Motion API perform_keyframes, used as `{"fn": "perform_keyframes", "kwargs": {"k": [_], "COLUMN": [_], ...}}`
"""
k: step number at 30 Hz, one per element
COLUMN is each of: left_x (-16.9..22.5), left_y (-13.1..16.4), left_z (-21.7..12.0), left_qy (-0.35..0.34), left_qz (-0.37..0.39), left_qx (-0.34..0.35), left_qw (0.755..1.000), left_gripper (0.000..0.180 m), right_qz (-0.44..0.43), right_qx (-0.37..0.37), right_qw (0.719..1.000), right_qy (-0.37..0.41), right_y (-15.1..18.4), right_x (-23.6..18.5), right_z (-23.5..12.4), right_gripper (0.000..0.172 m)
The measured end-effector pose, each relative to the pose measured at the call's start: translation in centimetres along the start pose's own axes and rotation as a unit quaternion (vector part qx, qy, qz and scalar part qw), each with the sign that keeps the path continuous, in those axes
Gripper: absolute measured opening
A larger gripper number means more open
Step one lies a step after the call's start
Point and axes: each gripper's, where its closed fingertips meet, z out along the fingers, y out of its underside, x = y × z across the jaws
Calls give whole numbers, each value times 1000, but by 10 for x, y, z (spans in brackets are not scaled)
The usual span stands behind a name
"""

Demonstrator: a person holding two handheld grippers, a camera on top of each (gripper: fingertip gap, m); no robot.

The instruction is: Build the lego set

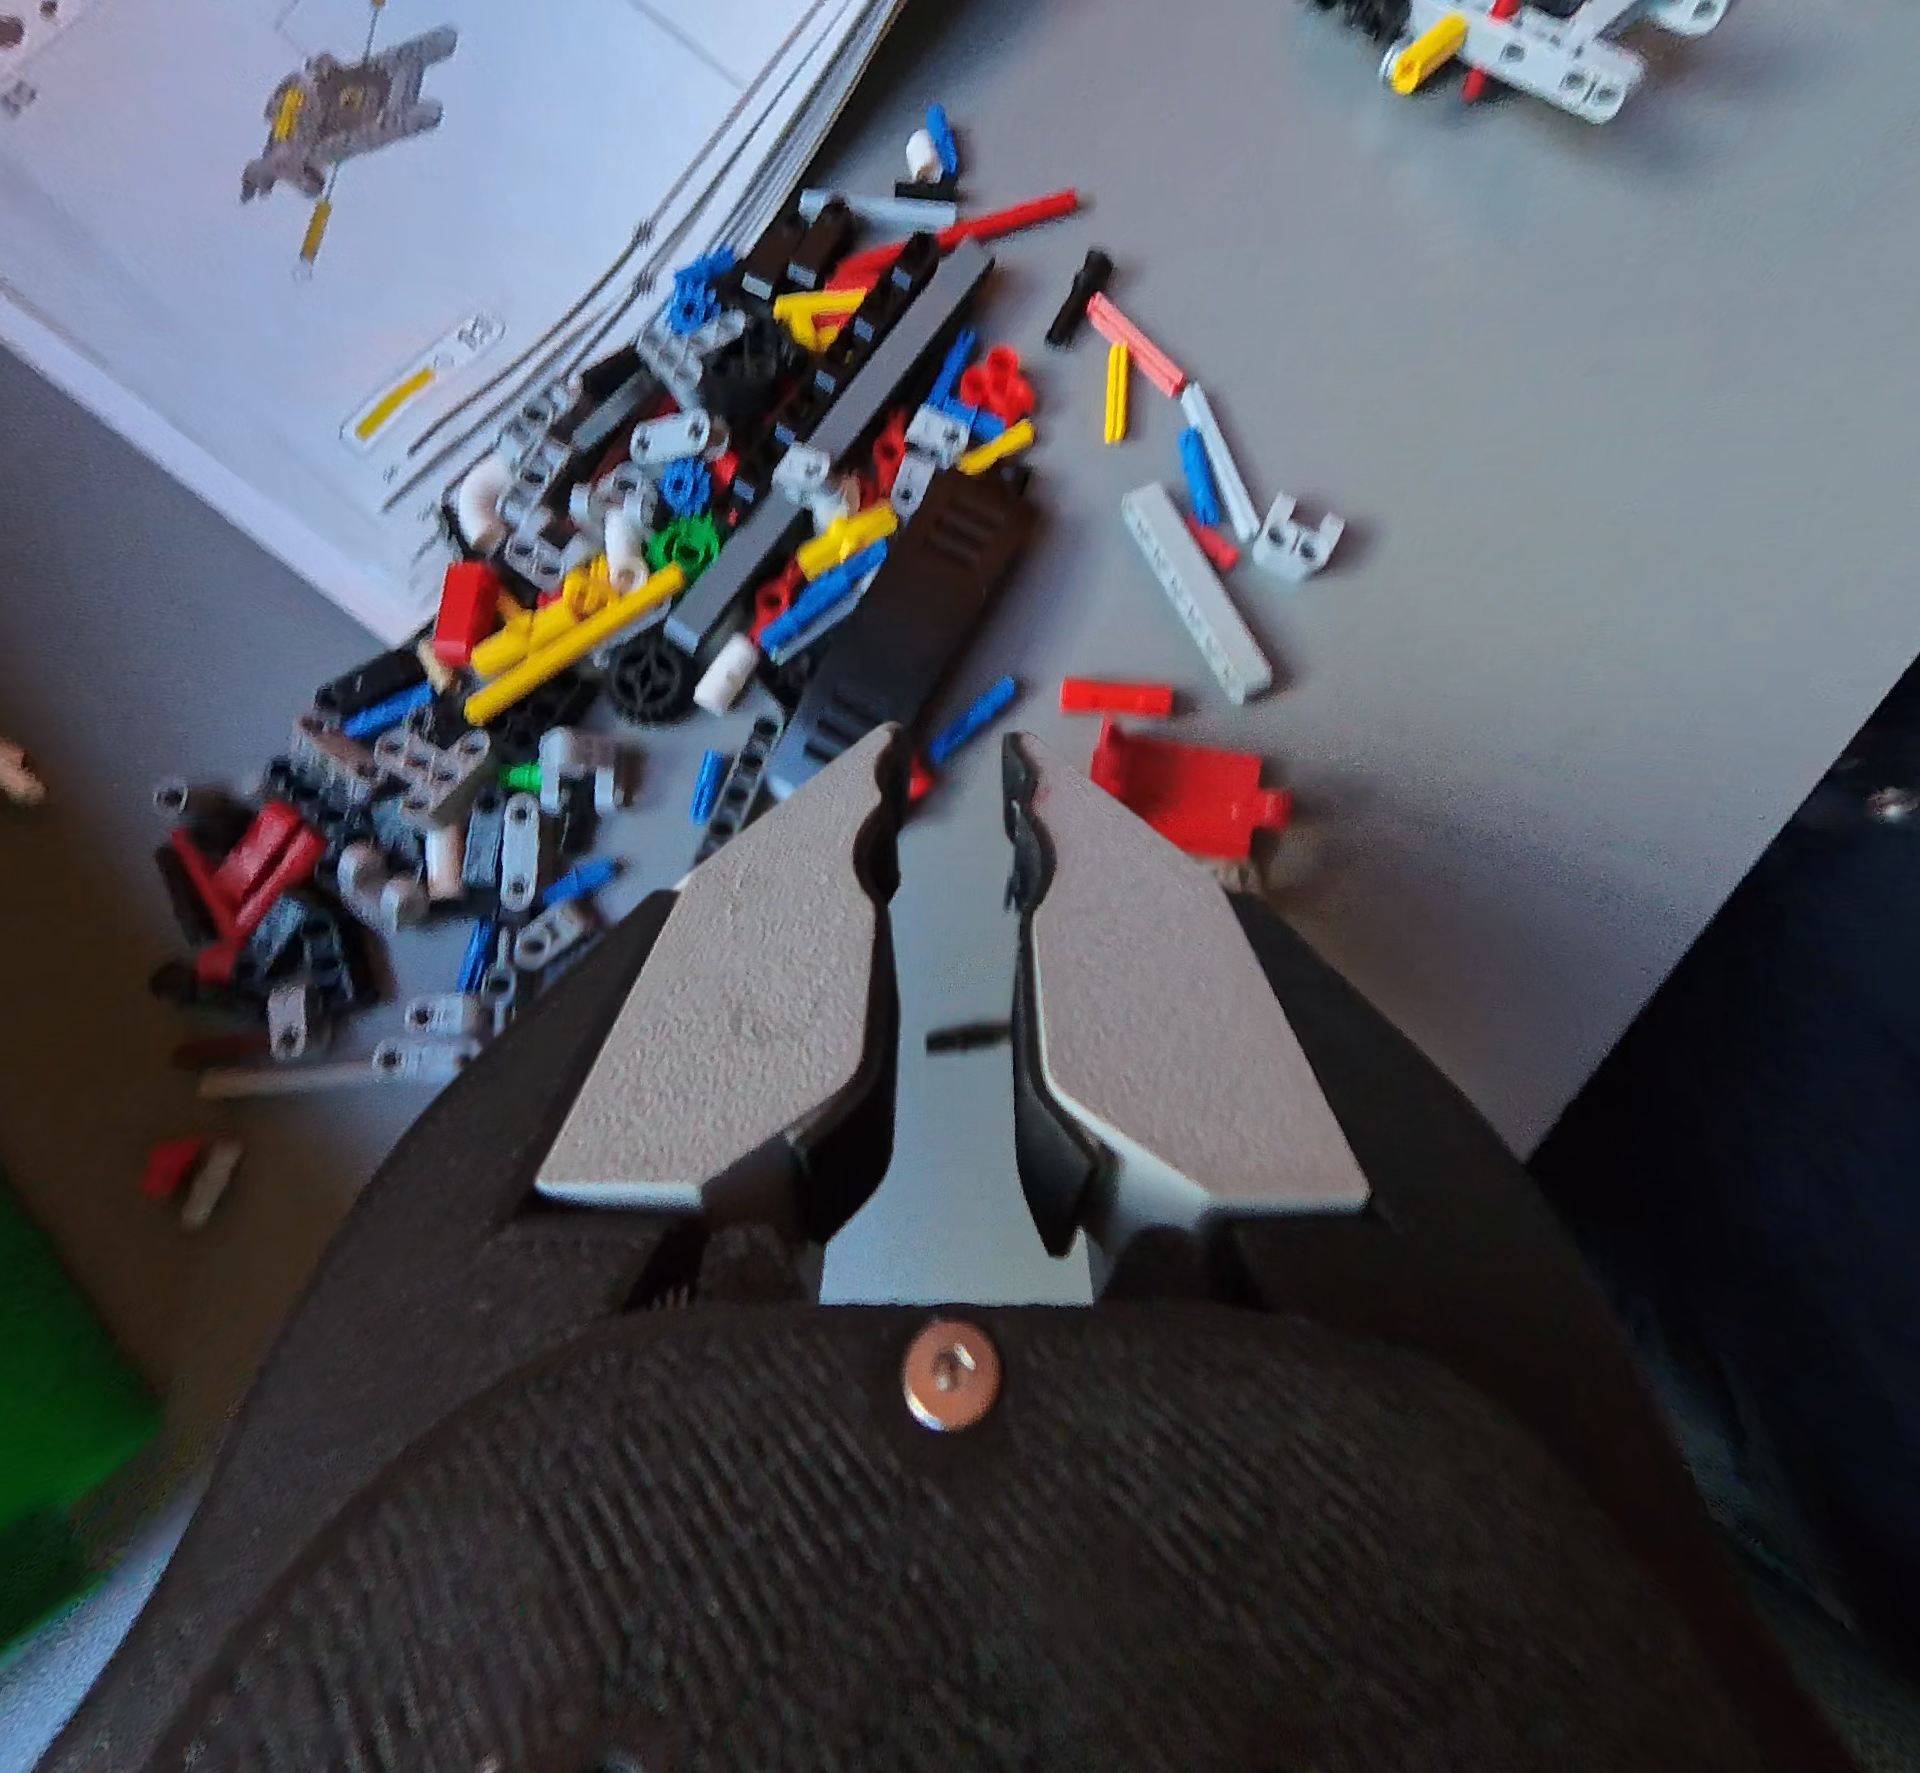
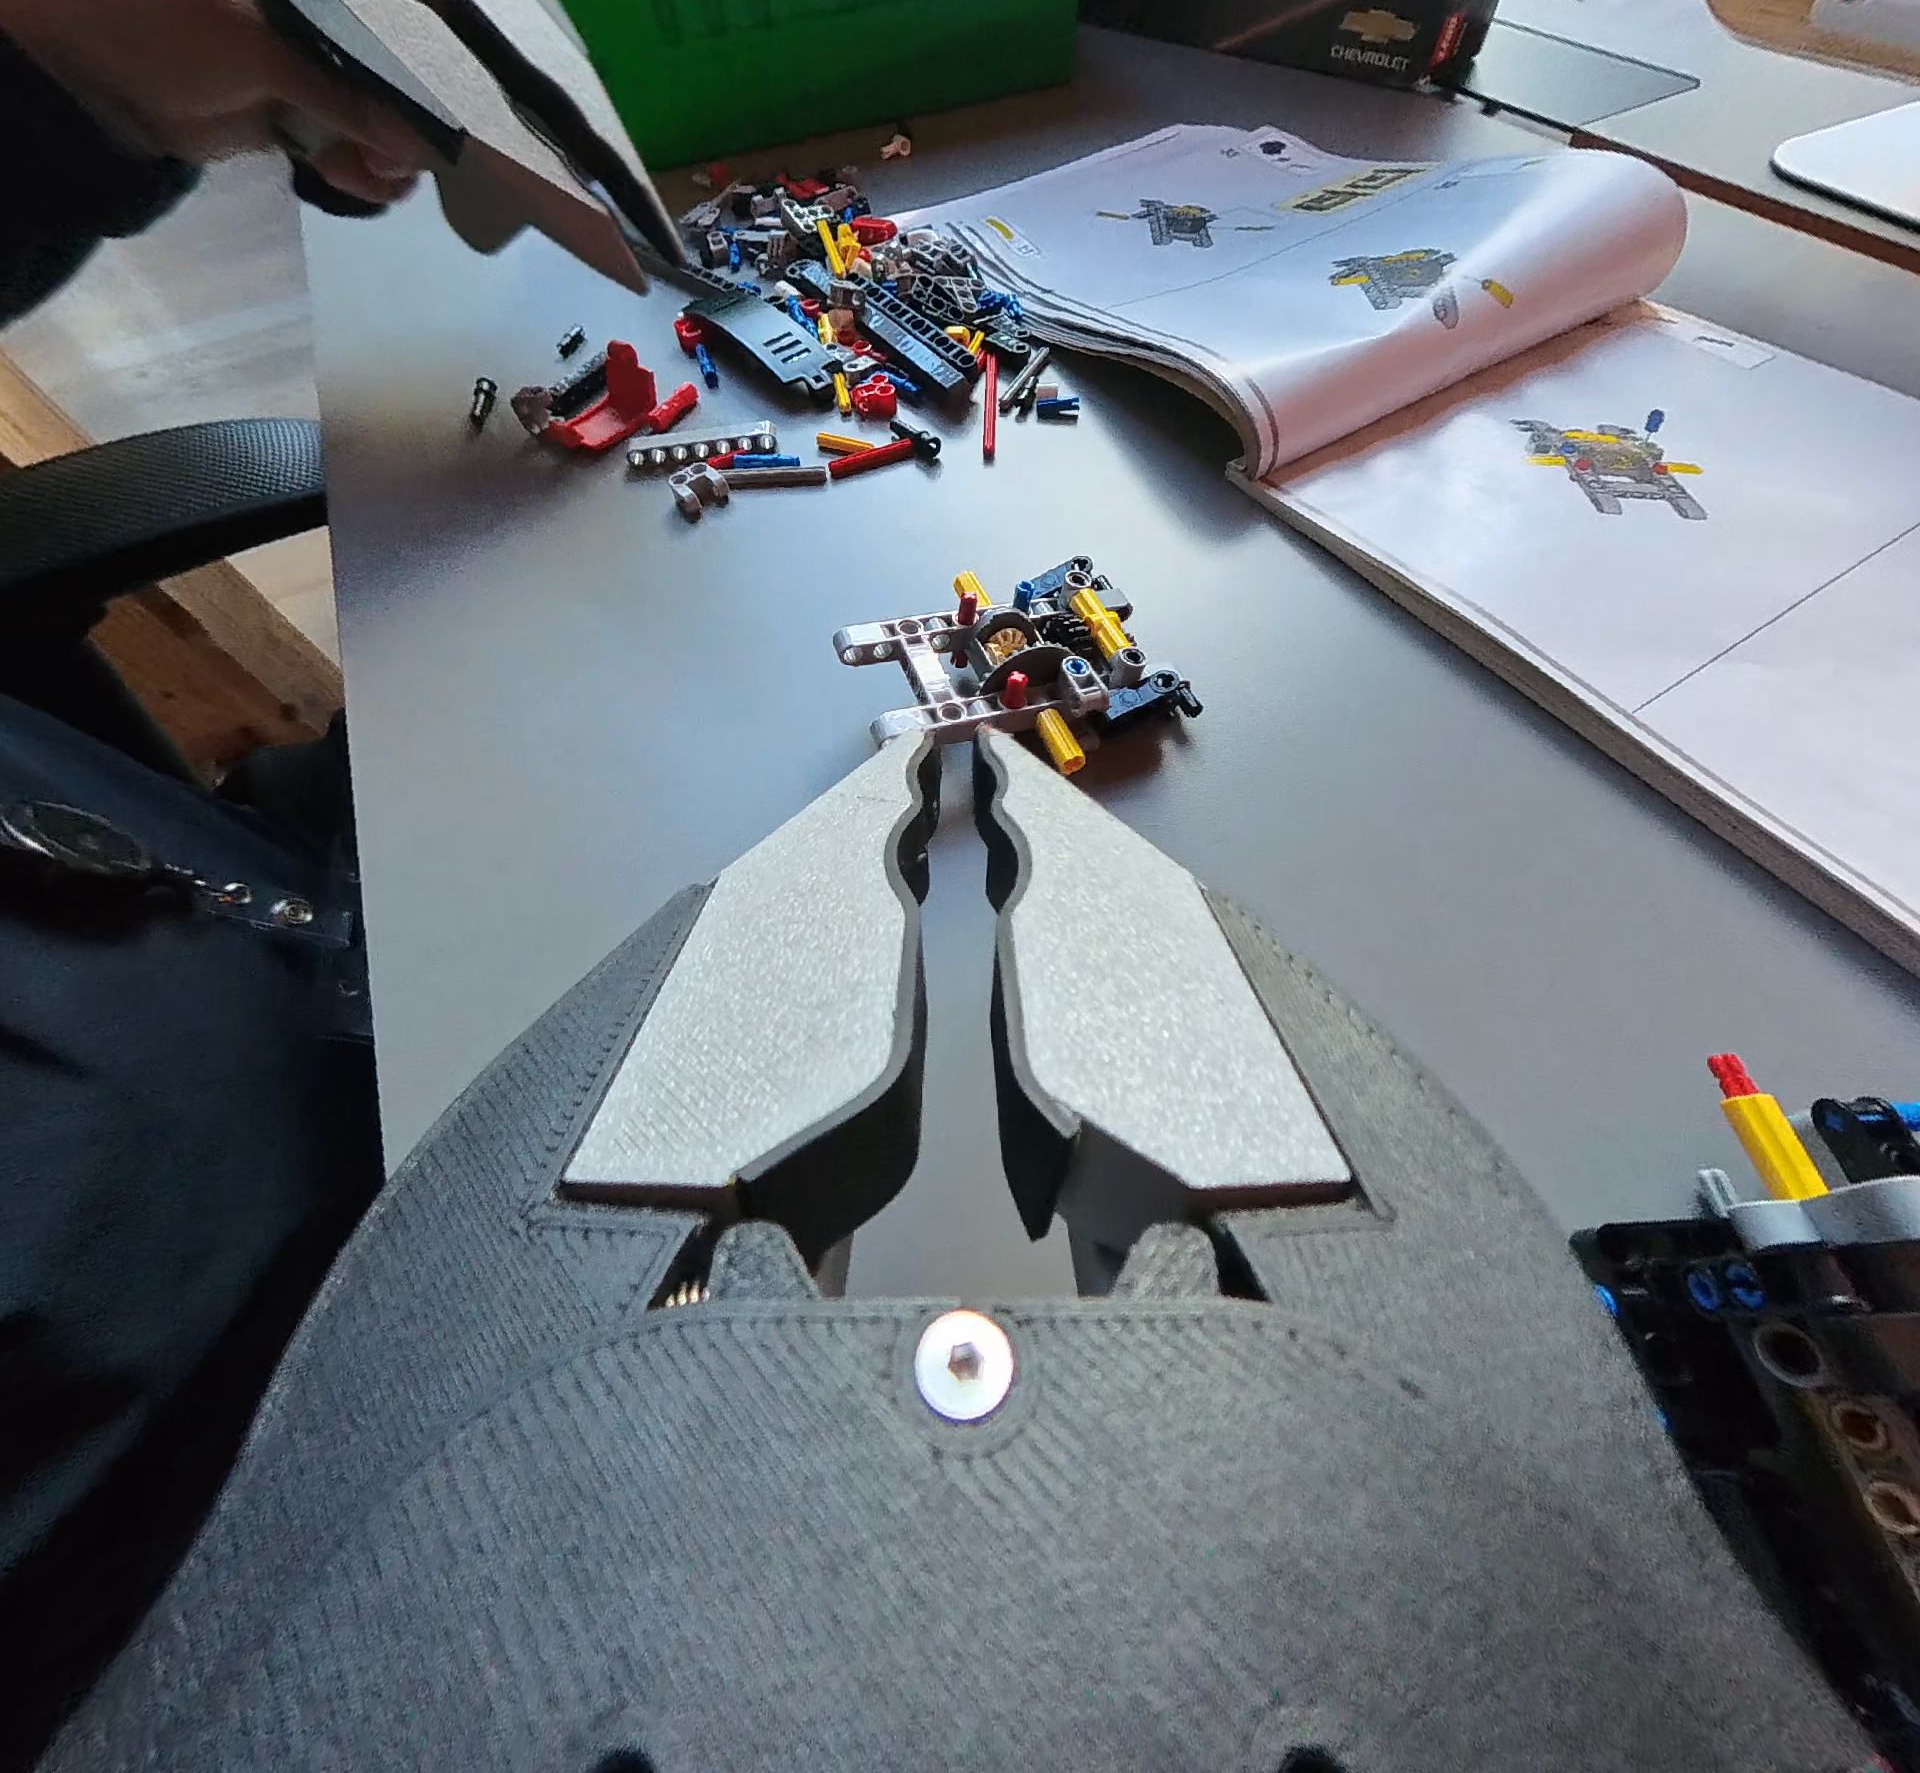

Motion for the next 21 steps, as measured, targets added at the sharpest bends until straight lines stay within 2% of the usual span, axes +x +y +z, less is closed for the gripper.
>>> {"fn": "perform_keyframes", "kwargs": {"k": [4, 9, 15, 21], "left_x": [7, -3, -1, -5], "left_y": [-30, -41, -39, -40], "left_z": [28, 52, 67, 75], "left_qy": [26, 30, 56, 55], "left_qz": [46, 109, 150, 167], "left_qx": [-14, -74, -135, -158], "left_qw": [999, 991, 978, 972], "left_gripper": [16, 17, 14, 11], "right_qz": [13, 17, 17, 25], "right_qx": [13, 22, 21, 29], "right_qw": [1000, 1000, 1000, 999], "right_qy": [-5, -8, -15, -20], "right_y": [-3, -5, -5, -6], "right_x": [2, 2, 0, 1], "right_z": [-3, -5, -4, -6], "right_gripper": [3, 3, 3, 3]}}
